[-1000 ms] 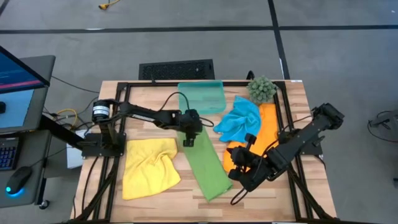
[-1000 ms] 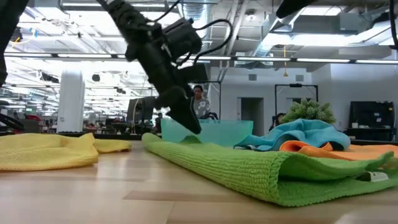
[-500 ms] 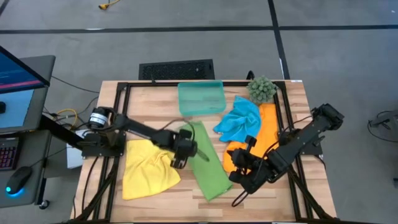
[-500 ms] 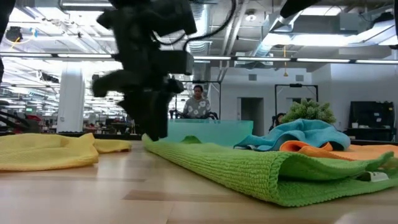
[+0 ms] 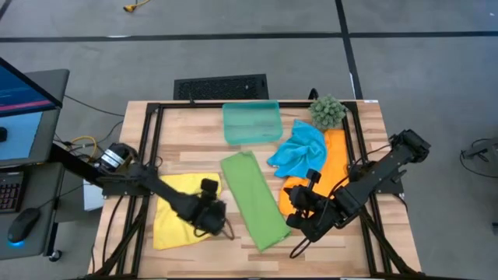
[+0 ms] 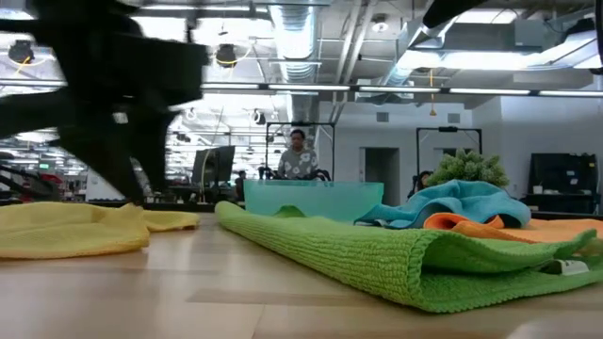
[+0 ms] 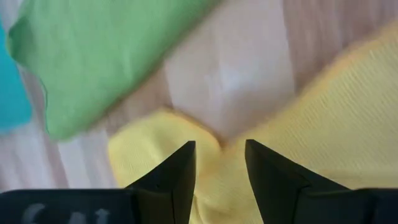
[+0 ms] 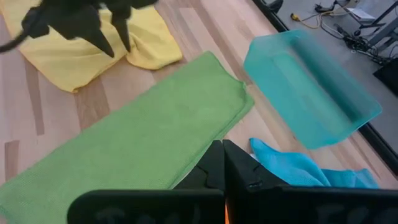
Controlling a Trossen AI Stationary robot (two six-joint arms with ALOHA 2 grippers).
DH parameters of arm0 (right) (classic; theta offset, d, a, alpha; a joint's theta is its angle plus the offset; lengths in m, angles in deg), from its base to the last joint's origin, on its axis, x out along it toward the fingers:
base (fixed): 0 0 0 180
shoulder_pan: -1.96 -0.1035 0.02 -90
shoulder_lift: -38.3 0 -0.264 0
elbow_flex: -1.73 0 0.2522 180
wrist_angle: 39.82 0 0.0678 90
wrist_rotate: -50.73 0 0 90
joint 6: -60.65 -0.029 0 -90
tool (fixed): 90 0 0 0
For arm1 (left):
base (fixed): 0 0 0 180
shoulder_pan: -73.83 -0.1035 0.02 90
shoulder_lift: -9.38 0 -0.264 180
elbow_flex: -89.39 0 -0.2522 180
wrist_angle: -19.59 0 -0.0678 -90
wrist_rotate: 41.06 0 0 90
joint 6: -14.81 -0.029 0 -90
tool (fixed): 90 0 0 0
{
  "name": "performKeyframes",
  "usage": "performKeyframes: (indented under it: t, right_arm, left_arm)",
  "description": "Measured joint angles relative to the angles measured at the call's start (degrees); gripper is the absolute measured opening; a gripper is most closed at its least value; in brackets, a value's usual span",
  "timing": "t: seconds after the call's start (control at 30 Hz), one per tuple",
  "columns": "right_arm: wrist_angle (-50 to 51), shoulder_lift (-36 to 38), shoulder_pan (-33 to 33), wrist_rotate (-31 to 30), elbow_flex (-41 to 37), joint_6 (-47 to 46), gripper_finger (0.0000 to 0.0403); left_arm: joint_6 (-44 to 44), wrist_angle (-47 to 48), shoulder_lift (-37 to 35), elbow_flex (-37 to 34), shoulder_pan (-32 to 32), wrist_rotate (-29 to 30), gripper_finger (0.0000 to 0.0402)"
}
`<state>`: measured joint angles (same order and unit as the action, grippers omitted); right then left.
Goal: Roll microfiber towels into tight, uniform cylinder then place into a basket
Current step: Roll the green microfiber cloth
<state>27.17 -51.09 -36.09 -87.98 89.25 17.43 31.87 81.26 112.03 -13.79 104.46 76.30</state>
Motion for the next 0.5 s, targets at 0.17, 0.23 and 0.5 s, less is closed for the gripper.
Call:
performKeyframes:
  t: [0.17,0.23,0.5]
  right_arm:
    - [0.0,0.0,0.61,0.0,0.0,0.15,0.0011]
    - [-0.04,0.0,1.11,0.0,0.0,0.15,0.0011]
    - [-0.01,0.0,3.45,0.63,0.0,0.15,0.0011]
  left_arm:
    - [8.16,-1.43,-0.6,-4.16,4.85,3.2,0.0132]
    - [10.59,-2.82,-0.66,-5.95,5.77,3.56,0.0132]
    - [16.83,-3.68,-1.24,-13.58,4.66,7.13,0.0132]
